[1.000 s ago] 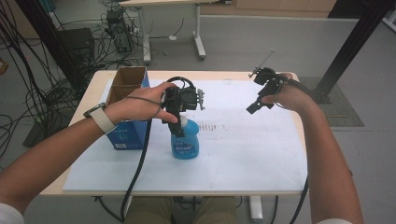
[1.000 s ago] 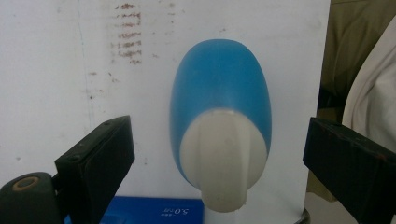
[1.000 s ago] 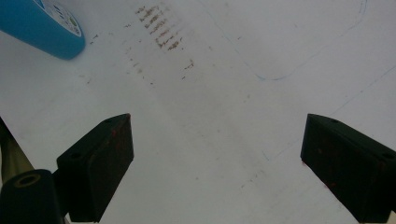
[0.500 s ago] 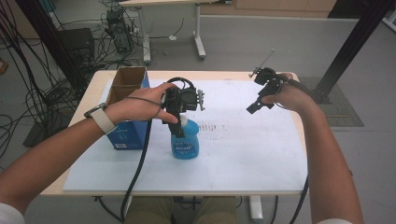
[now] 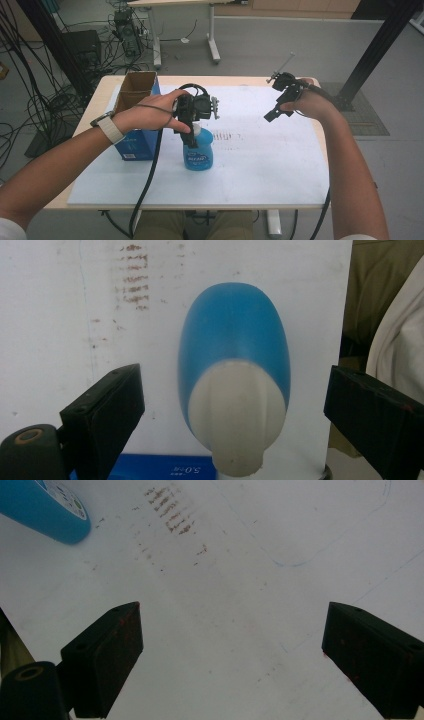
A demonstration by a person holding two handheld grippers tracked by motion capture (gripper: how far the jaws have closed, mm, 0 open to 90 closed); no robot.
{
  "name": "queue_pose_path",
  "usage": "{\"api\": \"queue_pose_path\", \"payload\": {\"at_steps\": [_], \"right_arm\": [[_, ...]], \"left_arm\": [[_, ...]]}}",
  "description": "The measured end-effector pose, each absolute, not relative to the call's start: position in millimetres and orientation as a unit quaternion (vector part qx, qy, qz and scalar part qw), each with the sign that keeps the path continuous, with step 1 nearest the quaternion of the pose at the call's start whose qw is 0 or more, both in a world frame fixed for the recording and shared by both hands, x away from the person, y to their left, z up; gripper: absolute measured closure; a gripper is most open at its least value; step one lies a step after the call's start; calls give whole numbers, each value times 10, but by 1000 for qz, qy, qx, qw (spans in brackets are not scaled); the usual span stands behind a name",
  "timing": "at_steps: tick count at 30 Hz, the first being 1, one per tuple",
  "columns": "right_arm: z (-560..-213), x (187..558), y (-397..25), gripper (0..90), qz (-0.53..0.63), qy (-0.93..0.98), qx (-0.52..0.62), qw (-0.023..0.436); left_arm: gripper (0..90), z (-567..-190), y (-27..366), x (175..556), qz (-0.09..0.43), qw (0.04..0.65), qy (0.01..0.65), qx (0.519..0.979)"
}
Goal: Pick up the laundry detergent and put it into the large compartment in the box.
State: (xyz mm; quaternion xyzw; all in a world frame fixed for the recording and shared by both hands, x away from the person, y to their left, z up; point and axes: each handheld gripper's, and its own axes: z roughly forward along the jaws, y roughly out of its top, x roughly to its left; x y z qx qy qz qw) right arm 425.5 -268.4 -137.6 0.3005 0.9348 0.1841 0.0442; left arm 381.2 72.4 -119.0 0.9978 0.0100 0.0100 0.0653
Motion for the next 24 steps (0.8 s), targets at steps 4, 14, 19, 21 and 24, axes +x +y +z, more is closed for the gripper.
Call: {"api": "queue_pose_path", "payload": {"at_steps": [4, 14, 19, 21, 24], "right_arm": [[-1377, 4255, -2684, 95, 184, 935, 301, 44], [-1384, 4257, -2676, 95, 185, 935, 300, 44], [-1387, 4256, -2684, 95, 184, 935, 301, 44], [-1389, 4257, -2687, 95, 185, 935, 301, 44], [-1396, 4256, -2687, 95, 185, 934, 302, 44]], "left_arm": [[99, -1202, 726, 3813, 9, 65, 9, 998], [100, -1222, 730, 3802, 11, 70, 8, 997], [102, -1240, 728, 3807, 12, 71, 7, 997], [102, -1250, 718, 3802, 14, 69, 8, 997], [104, -1276, 703, 3805, 13, 67, 7, 998]]}}
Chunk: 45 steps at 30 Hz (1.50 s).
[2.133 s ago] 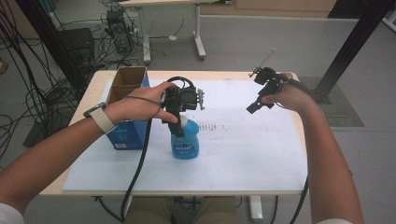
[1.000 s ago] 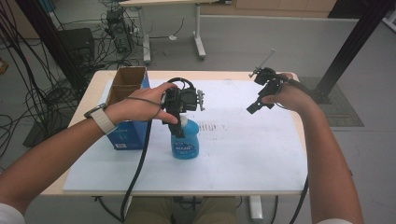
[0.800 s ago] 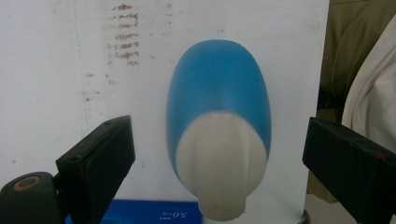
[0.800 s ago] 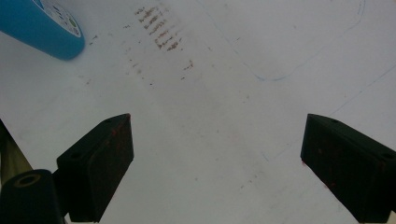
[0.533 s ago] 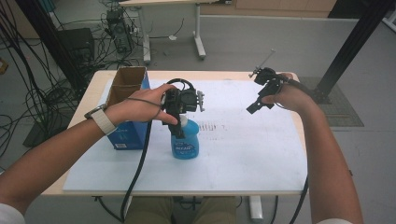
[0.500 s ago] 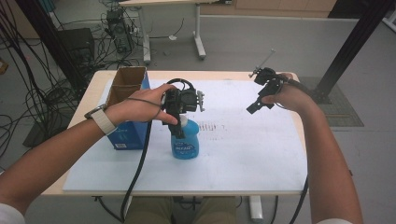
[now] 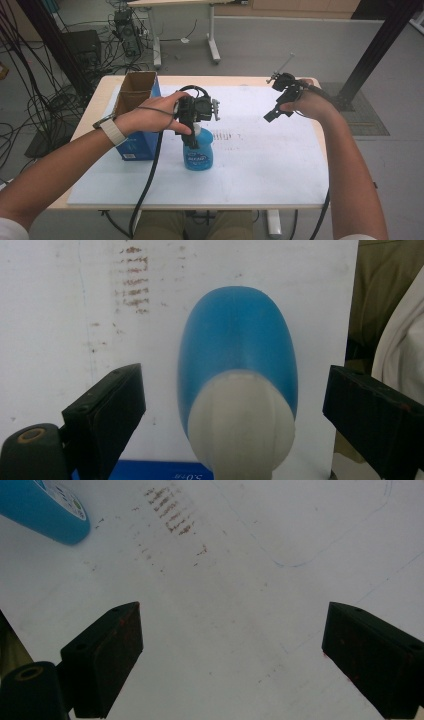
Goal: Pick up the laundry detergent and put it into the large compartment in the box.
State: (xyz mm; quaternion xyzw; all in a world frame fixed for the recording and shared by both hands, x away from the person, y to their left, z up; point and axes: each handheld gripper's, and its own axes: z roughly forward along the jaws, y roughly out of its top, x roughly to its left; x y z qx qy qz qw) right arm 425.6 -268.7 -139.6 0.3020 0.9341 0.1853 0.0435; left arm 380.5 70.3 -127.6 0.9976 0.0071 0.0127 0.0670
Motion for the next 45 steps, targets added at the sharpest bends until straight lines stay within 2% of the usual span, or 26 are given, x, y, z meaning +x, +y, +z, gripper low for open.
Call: {"api": "queue_pose_path", "payload": {"at_steps": [31, 45], "right_arm": [[-1446, 4252, -2712, 94, 191, 933, 303, 42], [-1454, 4255, -2693, 93, 191, 933, 302, 42]], "left_arm": [[140, -1458, 609, 3797, 15, 57, 1, 998], [183, -1531, 574, 3751, 24, 48, -3, 999]]}}
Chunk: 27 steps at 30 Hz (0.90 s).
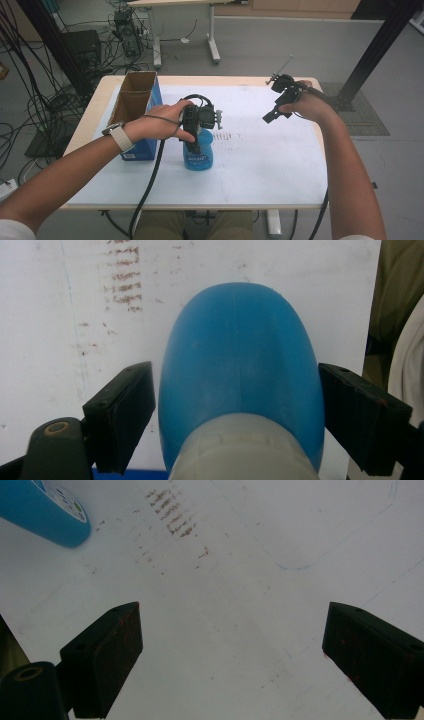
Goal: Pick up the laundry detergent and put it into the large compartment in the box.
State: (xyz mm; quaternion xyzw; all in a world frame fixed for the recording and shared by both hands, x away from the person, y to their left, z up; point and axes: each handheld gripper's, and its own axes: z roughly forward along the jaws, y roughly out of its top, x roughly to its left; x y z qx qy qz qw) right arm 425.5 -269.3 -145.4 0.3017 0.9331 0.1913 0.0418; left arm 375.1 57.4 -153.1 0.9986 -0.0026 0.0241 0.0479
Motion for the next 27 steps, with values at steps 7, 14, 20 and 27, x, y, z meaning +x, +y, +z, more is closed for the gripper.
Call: {"api": "queue_pose_path", "payload": {"at_steps": [7, 14, 20, 27], "right_arm": [[-1452, 4250, -2701, 93, 192, 933, 302, 43], [-1449, 4247, -2702, 93, 192, 933, 302, 43], [-1454, 4248, -2695, 93, 193, 933, 301, 43], [-1453, 4248, -2696, 94, 193, 933, 300, 43]], "left_arm": [[204, -1551, 575, 3750, 27, 49, -2, 998], [229, -1573, 569, 3740, 31, 47, -2, 998], [265, -1585, 576, 3745, 32, 47, -2, 998], [300, -1591, 585, 3762, 29, 50, -2, 998]]}}
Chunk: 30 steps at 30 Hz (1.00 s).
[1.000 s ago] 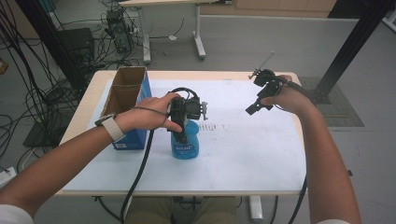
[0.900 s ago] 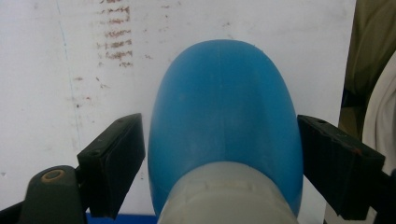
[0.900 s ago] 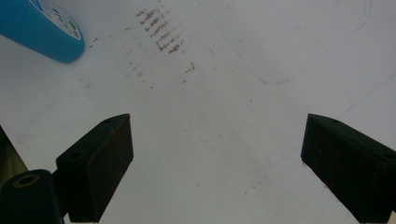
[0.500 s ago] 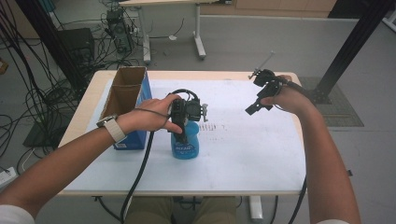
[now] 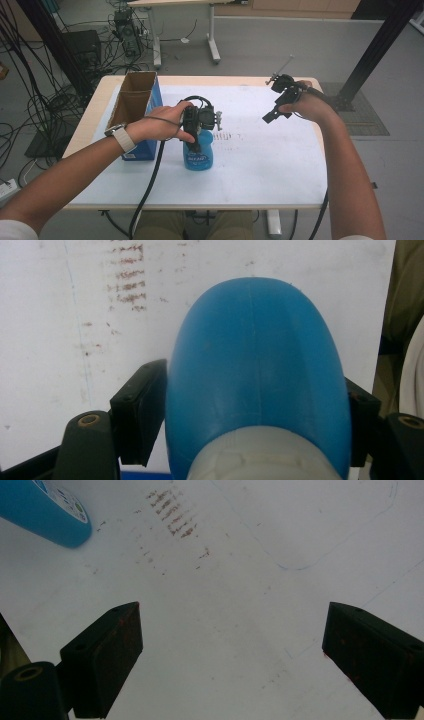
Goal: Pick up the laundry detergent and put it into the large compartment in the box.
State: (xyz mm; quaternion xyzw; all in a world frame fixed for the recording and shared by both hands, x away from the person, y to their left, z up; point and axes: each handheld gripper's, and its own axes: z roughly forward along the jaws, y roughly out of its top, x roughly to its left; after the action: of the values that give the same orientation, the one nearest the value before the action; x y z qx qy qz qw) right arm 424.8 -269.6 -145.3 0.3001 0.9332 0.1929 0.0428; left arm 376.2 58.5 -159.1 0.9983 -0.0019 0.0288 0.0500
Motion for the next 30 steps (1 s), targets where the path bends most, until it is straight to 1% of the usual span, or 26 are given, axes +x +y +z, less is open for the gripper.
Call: {"api": "queue_pose_path", "payload": {"at_steps": [8, 9, 10, 30], "right_arm": [[-1458, 4250, -2694, 93, 193, 933, 300, 42], [-1458, 4250, -2693, 94, 192, 933, 301, 42], [-1457, 4250, -2692, 94, 193, 933, 300, 42], [-1445, 4232, -2708, 95, 194, 933, 300, 43]], "left_arm": [[317, -1577, 594, 3809, 17, 51, -3, 999], [361, -1574, 607, 3820, 12, 54, -5, 998], [377, -1577, 613, 3820, 12, 56, -4, 998], [378, -1579, 618, 3821, 12, 56, -4, 998]]}}
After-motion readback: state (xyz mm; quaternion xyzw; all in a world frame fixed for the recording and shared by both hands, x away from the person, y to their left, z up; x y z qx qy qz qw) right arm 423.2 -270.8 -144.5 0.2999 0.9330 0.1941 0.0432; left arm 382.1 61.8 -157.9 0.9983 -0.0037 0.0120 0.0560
